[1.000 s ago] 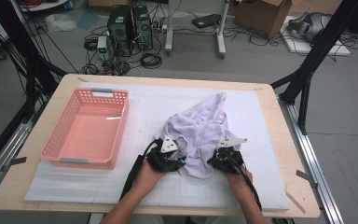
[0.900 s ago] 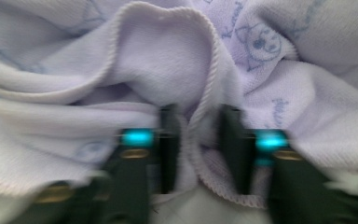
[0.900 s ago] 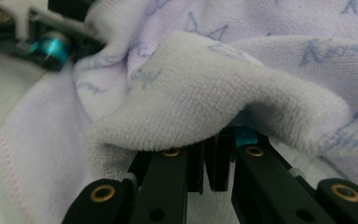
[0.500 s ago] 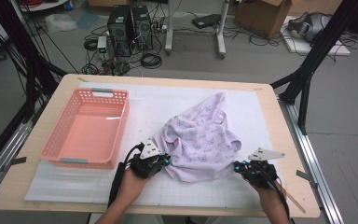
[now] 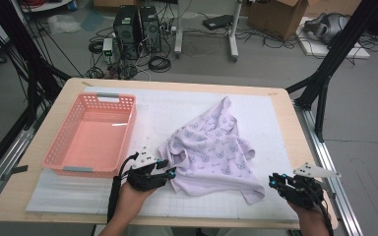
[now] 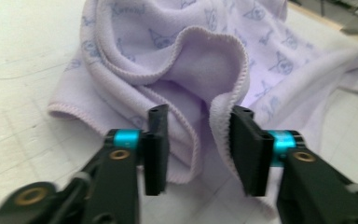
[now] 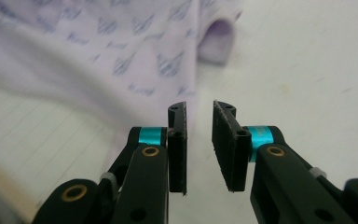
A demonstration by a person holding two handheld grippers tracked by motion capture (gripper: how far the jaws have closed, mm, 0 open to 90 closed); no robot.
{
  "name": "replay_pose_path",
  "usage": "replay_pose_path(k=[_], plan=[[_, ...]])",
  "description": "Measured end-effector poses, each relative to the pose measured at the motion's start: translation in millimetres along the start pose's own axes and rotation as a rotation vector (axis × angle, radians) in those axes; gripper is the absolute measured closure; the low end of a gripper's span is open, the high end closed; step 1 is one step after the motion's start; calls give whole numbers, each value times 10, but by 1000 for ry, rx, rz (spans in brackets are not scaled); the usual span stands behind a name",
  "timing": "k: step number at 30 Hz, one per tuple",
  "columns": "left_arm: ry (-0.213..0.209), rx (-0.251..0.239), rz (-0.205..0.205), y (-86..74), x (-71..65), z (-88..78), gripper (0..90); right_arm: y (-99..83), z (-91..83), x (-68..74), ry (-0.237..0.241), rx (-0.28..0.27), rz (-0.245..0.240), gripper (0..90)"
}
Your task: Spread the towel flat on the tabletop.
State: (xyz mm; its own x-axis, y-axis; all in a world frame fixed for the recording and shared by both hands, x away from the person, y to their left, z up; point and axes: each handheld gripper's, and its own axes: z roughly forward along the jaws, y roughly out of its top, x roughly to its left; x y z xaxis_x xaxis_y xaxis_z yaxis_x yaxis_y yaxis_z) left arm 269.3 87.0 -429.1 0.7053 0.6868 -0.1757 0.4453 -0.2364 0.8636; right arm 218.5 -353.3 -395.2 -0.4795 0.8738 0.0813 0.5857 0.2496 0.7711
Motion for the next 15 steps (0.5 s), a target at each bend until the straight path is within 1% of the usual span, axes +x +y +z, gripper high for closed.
replay_pose_path(k=[1,3,4,6,7,8,9,10,11,12,13,14,15], plan=[[-10,10,6,7,-6,35,547,16,52,-38,-14,-3,-4,754],[-32,34,7,6,-42,127,517,34,236,-98,-30,23,-16,755],[-44,51,15,0,-67,172,516,35,347,-123,-31,36,-18,755],[-51,75,40,-17,-126,244,524,39,561,-146,-35,58,-25,759],[-42,93,58,-28,-147,267,555,45,649,-147,-39,66,-37,771],[-31,107,76,-40,-158,288,604,55,724,-138,-34,74,-39,772],[-21,115,90,-50,-157,296,672,65,791,-125,-28,78,-48,781],[-18,115,92,-59,-145,294,750,78,843,-105,-17,85,-54,803],[-17,114,86,-62,-127,281,789,89,874,-80,-17,80,-71,848],[-13,110,87,-63,-111,260,810,102,892,-63,10,74,-73,886],[-9,104,81,-67,-105,236,817,116,905,-37,26,82,-77,892],[-14,101,86,-73,-90,201,818,129,917,-7,39,88,-84,892],[-13,94,84,-79,-88,181,818,151,920,29,69,81,-79,892]])
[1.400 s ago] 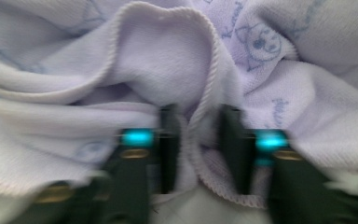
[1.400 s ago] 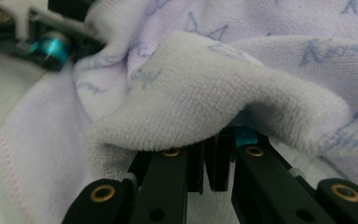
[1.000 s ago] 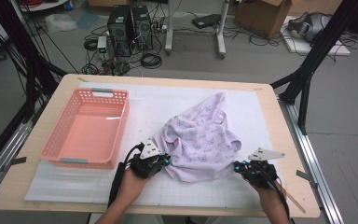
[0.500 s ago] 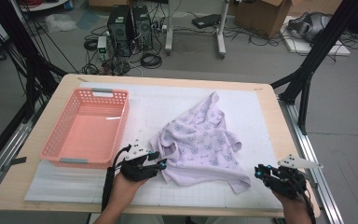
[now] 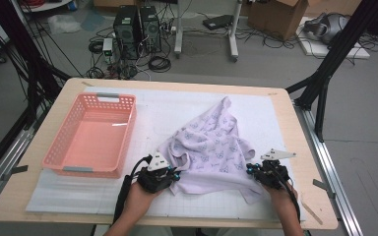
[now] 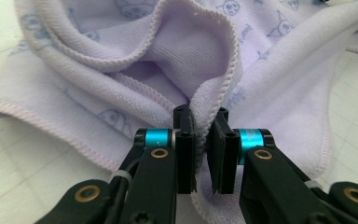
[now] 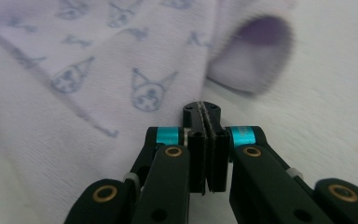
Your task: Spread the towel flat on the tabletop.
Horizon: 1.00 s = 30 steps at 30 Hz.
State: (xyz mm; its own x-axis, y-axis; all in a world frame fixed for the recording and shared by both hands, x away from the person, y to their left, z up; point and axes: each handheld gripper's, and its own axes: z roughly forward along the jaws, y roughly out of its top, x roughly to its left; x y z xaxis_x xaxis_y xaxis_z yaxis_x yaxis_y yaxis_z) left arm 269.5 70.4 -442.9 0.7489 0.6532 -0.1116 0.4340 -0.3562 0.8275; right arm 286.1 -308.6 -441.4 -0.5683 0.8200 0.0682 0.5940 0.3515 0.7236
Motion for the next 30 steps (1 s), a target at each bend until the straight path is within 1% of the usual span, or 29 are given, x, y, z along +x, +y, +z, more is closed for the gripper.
replay_pose_path(k=[1,2,4,5,7,9,10,11,12,14,17,18,19,20,21,22,23,24,25,27,28,29,30], plan=[[-1,-2,2,-15,6,-33,818,19,-5,28,19,-10,3,892],[-1,-5,6,-33,18,-70,817,47,-15,68,38,-26,-5,892],[4,-19,-5,-74,47,-127,815,108,-27,170,88,-50,-16,892],[8,-21,-8,-86,60,-144,814,140,-3,251,109,-38,-34,891],[17,-30,-19,-110,87,-178,812,163,70,373,132,-4,-74,886],[32,-35,-22,-126,115,-224,812,160,171,498,155,40,-107,847],[38,-41,-25,-136,128,-249,812,158,194,547,157,46,-125,823],[44,-43,-28,-145,143,-273,813,158,187,575,150,36,-136,821],[49,-46,-34,-155,160,-291,815,160,159,576,137,10,-132,809],[61,-50,-46,-173,195,-326,817,167,83,502,71,-43,-107,766],[73,-52,-56,-193,232,-357,818,148,-11,294,-24,-89,-13,748],[75,-52,-60,-197,239,-363,818,139,-24,232,-53,-90,9,748],[75,-52,-62,-200,244,-365,819,130,-21,181,-71,-80,30,749],[76,-53,-63,-201,246,-365,818,121,1,144,-75,-62,42,748],[74,-54,-64,-202,245,-363,819,113,36,133,-76,-38,44,745],[72,-57,-65,-201,241,-357,818,106,80,137,-74,-13,31,737],[71,-54,-62,-202,240,-354,818,100,123,157,-64,2,28,719],[70,-55,-63,-204,238,-351,818,97,162,186,-43,7,29,690],[69,-56,-64,-207,237,-347,818,99,181,228,-48,-7,22,686],[66,-55,-67,-215,242,-340,816,124,225,298,27,-24,36,679],[65,-56,-69,-217,242,-338,815,141,253,356,34,-13,15,719],[64,-57,-70,-219,241,-338,814,156,262,414,34,-13,-18,832],[63,-57,-69,-220,241,-339,814,173,261,454,51,-5,-52,856]])
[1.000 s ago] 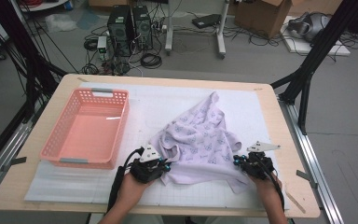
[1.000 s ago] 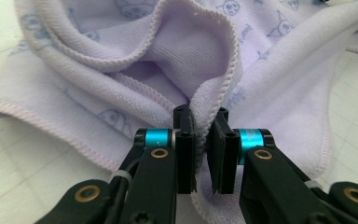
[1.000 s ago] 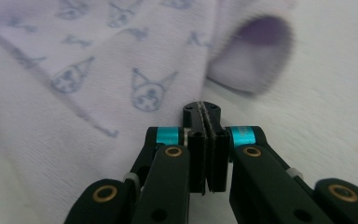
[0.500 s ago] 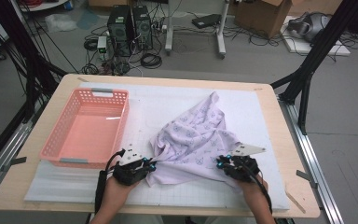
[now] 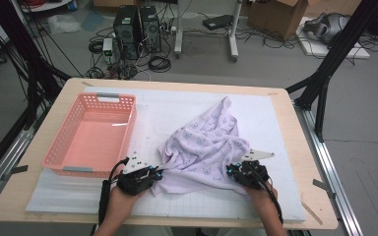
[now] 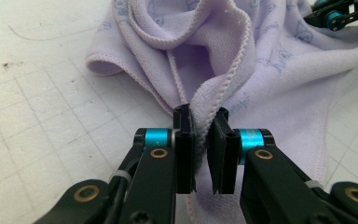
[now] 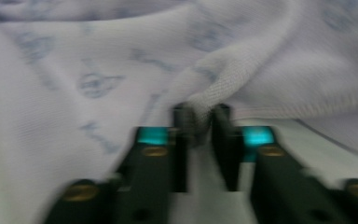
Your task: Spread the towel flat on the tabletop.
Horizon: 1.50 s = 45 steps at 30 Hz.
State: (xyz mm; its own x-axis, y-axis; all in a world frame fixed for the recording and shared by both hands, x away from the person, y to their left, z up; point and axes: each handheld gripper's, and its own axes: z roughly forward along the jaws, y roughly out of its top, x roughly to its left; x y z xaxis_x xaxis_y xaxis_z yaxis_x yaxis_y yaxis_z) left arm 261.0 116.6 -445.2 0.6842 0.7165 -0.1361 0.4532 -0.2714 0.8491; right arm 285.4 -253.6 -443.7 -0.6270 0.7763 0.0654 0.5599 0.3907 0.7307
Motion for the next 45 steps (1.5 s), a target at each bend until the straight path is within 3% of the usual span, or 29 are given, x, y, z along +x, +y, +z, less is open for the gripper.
replay_pose_path(k=[1,3,5,10,14,16,18,20,22,24,25,26,29,32,34,37,39,41,44,45], plan=[[-1,0,2,0,-2,-4,814,19,-13,23,0,12,-32,867],[-11,-5,1,-2,-18,-8,814,36,-99,22,-2,5,-50,873],[-28,-9,6,-2,-57,-4,814,32,-244,-10,-54,-3,-59,875],[-86,-8,26,0,-193,57,814,-71,-636,-176,-208,58,-85,875],[-113,17,70,-2,-323,150,814,-162,-766,-201,-258,90,-85,874],[-113,20,69,-6,-327,159,814,-202,-706,-138,-221,94,-82,868],[-103,18,62,-5,-294,138,813,-239,-611,-58,-130,81,-79,860],[-90,7,46,-4,-260,117,810,-257,-515,25,-87,92,-98,841],[-83,7,37,-7,-238,105,798,-250,-452,62,-26,81,-101,780],[-66,2,28,-6,-229,97,723,-212,-460,57,28,52,-98,691],[-69,-2,20,-2,-216,91,665,-187,-493,43,30,31,-100,664],[-74,-10,16,3,-210,83,607,-157,-560,8,1,-9,-95,655],[-75,-57,12,40,-206,40,525,-114,-721,-165,-61,-94,-24,707],[-72,-80,17,74,-207,20,503,-137,-757,-353,-137,-113,33,856],[-72,-77,14,77,-206,33,497,-168,-655,-464,-162,-76,65,857],[-71,-69,13,74,-209,59,493,-177,-437,-494,-121,-42,94,727],[-69,-64,15,73,-206,70,493,-146,-292,-442,-65,-46,113,629],[-67,-64,7,67,-199,85,492,-90,-149,-354,-35,-19,89,560],[-62,-55,8,57,-182,92,492,-7,-27,-239,-61,1,32,609],[-61,-54,9,56,-180,93,491,13,-18,-227,-46,5,24,738]])
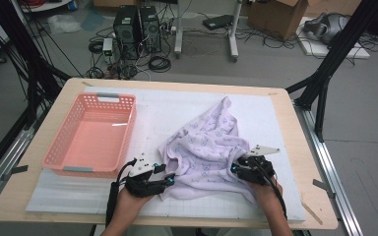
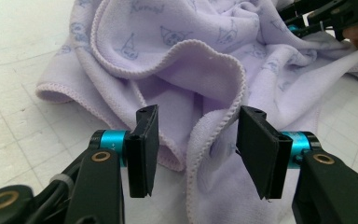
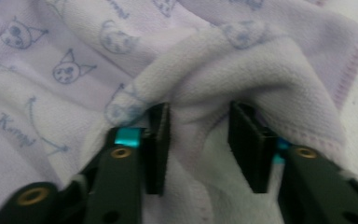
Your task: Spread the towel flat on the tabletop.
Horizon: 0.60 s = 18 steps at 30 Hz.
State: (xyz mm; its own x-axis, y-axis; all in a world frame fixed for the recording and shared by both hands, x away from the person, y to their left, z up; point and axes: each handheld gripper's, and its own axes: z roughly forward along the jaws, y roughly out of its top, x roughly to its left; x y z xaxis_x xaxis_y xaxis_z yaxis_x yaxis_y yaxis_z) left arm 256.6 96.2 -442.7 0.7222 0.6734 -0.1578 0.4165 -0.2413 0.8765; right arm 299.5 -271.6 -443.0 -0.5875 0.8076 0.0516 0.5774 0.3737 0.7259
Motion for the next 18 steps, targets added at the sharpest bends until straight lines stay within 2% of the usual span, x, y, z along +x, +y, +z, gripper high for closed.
replay_pose_path(k=[1,2,3,5,7,9,10,12,13,14,16,18], plan=[[2,0,-4,-3,-1,1,491,3,-1,13,11,0,-15,809],[2,-1,-5,-4,0,1,492,5,-6,42,1,4,-39,852],[3,-1,-5,-5,3,1,492,7,-18,51,-7,7,-49,868],[8,2,-5,-6,6,-8,492,-9,-64,9,-12,3,-36,877],[8,-4,-9,-7,7,-11,494,-58,-173,-72,-66,-26,-10,876],[5,-5,-13,-4,11,-7,494,-132,-331,-188,-146,-53,21,875],[6,-3,-14,1,13,-3,494,-156,-382,-220,-179,-49,25,875],[7,-4,-14,23,12,16,495,-217,-500,-298,-290,-30,8,876],[8,-9,-17,44,9,25,494,-248,-552,-330,-327,-26,17,876],[6,-13,-20,60,7,32,493,-284,-597,-369,-343,-28,36,875],[7,-15,-22,115,-2,65,485,-315,-625,-377,-341,-35,40,863],[-5,3,-18,205,-23,136,462,-325,-646,-364,-298,-74,45,795]])
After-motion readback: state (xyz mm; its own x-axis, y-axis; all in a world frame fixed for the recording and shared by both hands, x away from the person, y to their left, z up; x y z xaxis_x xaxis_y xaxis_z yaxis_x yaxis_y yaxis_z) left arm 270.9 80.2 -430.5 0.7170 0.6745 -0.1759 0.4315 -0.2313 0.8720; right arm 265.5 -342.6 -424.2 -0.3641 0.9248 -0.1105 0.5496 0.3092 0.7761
